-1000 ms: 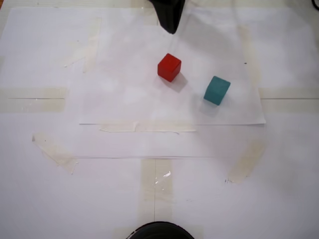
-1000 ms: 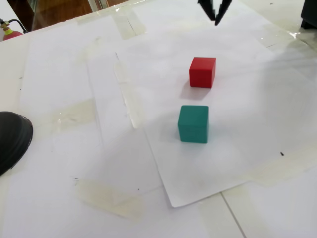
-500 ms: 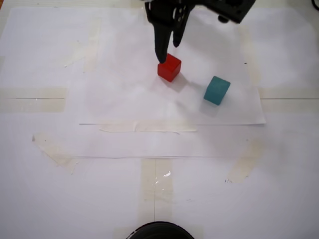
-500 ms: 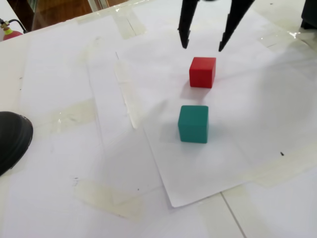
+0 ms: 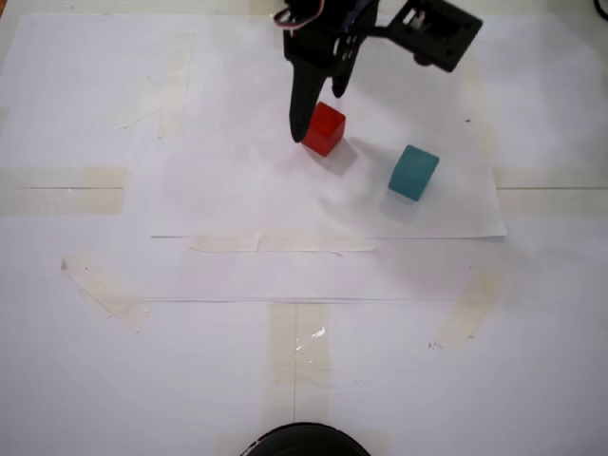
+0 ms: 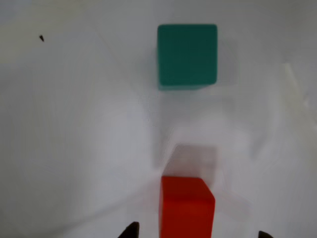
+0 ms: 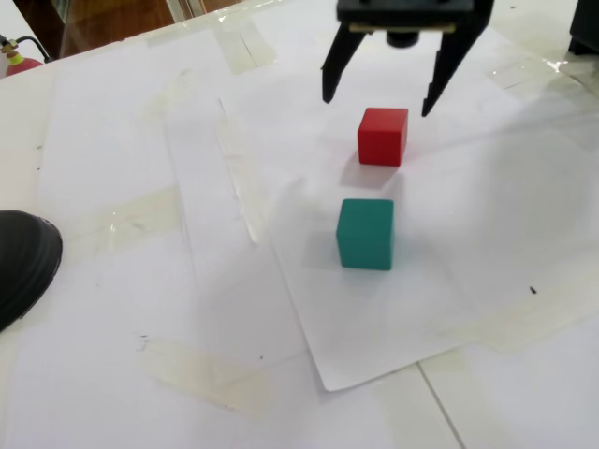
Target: Put the red cube on the top of the blue cube.
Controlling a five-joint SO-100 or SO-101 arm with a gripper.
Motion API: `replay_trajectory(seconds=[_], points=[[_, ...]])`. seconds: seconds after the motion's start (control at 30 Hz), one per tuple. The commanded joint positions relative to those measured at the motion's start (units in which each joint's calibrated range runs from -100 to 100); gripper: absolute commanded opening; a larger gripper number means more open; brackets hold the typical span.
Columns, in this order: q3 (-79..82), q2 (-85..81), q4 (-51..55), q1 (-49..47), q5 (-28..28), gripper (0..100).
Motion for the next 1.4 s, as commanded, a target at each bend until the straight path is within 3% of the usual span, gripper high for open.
replay_trajectory(seconds=[0.0,1.37], points=[[0.04,0.83,-1.31,-0.30,-0.59,34],[1.23,8.04,-6.04,0.84,-0.39,25]])
